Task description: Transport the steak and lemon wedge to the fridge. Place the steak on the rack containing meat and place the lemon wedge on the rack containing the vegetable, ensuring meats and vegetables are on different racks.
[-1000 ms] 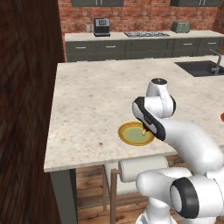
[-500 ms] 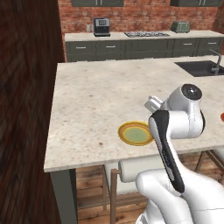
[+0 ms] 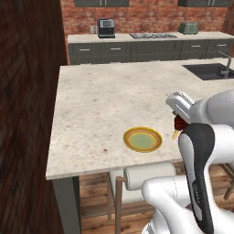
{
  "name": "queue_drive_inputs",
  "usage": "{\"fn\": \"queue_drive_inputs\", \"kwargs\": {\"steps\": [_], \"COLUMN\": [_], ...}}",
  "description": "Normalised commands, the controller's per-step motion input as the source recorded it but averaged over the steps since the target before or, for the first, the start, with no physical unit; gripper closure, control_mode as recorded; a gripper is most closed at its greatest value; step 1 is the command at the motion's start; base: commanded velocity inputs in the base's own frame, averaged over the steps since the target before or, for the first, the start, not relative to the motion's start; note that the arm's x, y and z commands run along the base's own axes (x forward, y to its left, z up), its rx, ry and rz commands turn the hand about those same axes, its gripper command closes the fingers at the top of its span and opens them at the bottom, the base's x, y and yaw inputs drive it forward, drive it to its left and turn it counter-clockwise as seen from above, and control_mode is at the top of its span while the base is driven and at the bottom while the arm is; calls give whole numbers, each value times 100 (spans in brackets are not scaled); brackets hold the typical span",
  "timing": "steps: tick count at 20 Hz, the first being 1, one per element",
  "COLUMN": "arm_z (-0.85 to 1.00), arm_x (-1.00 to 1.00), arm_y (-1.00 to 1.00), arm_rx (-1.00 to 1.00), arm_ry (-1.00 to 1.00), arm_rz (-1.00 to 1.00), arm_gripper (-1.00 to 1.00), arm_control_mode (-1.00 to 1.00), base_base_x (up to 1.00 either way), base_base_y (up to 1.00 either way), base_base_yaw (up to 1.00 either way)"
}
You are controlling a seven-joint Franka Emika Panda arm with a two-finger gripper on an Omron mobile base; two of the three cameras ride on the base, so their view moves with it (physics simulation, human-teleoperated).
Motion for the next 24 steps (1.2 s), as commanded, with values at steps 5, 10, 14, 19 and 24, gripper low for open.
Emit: {"fn": "queue_drive_inputs", "kwargs": {"steps": [5, 10, 14, 19, 24], "arm_z": [55, 73, 14, 0, 0], "arm_x": [-74, -84, -10, 0, 0], "arm_y": [0, 0, 0, 0, 0], "arm_rx": [5, 7, 3, 0, 0], "arm_ry": [2, 1, 5, 0, 0], "arm_rz": [10, 11, 2, 0, 0], "arm_gripper": [100, 100, 100, 100, 100], "arm_control_mode": [-100, -100, 100, 100, 100], "base_base_x": [0, 0, -54, -53, -6], "base_base_y": [0, 0, -39, -100, -100], "base_base_yaw": [0, 0, 1, -30, -50]}}
